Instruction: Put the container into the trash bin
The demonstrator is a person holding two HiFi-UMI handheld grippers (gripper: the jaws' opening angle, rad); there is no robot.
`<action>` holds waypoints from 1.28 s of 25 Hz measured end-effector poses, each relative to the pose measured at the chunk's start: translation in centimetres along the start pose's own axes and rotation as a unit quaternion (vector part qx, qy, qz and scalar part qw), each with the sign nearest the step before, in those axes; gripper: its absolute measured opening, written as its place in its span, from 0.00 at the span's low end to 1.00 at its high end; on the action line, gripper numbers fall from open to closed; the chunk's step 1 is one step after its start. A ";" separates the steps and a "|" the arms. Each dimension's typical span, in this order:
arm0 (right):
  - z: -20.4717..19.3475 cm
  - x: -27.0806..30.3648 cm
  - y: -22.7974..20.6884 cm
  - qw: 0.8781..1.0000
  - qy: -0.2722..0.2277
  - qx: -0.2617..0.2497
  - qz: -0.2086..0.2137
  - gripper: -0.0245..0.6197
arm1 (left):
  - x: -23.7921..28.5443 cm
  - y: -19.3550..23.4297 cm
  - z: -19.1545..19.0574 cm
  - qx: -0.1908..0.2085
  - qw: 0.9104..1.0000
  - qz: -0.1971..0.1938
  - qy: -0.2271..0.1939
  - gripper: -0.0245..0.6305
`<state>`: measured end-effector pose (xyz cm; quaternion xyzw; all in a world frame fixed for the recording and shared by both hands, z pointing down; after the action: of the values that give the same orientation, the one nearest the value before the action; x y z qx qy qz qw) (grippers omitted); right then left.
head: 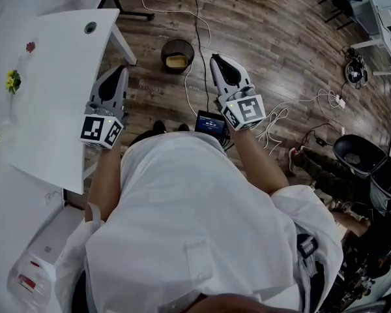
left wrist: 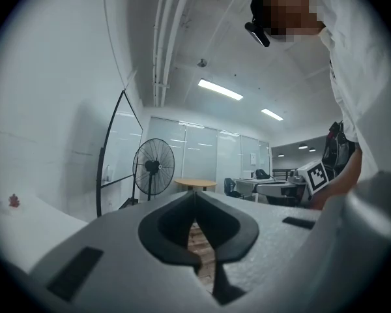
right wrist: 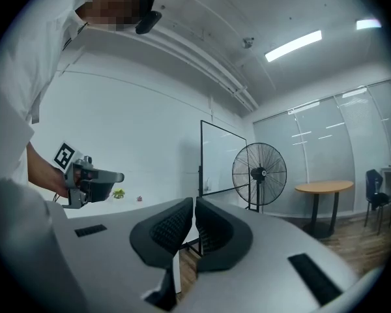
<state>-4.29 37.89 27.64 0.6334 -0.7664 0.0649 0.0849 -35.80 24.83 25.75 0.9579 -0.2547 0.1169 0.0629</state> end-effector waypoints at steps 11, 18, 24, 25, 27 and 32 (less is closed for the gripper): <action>-1.7 -2.7 -2.2 1.000 -0.004 0.005 -0.005 0.10 | 1.1 -2.6 -1.0 0.015 1.000 0.017 0.006 0.05; -2.7 -4.0 -2.5 1.000 -0.001 0.011 -0.008 0.10 | 0.6 -4.0 -0.9 0.017 1.000 0.022 0.002 0.05; -3.4 -4.9 -2.6 1.000 -0.004 0.015 -0.014 0.10 | 0.4 -5.1 -1.0 0.015 1.000 0.013 -0.001 0.05; -3.6 -5.1 -2.6 1.000 -0.005 0.016 -0.016 0.10 | 0.4 -5.3 -0.9 0.018 1.000 0.011 -0.003 0.05; -4.1 -5.7 -2.9 1.000 -0.007 0.018 -0.022 0.10 | 0.6 -5.8 -0.8 0.024 1.000 0.007 -0.004 0.05; -5.1 -6.7 -3.5 0.999 -0.005 0.029 -0.031 0.10 | 0.9 -7.0 -1.1 0.024 1.000 0.007 0.004 0.05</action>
<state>0.65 44.75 31.20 0.6593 -0.7447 0.0812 0.0647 -31.73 30.63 26.65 0.9569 -0.2580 0.1271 0.0397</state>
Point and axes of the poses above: the fingertips, and each gripper's own axes: x forward along the fingers, y to its left, z out of its top, the point moved 10 cm from there along -x, backward along the fingers, and after that the axes turned 13 degrees about y, right-handed, at the moved point
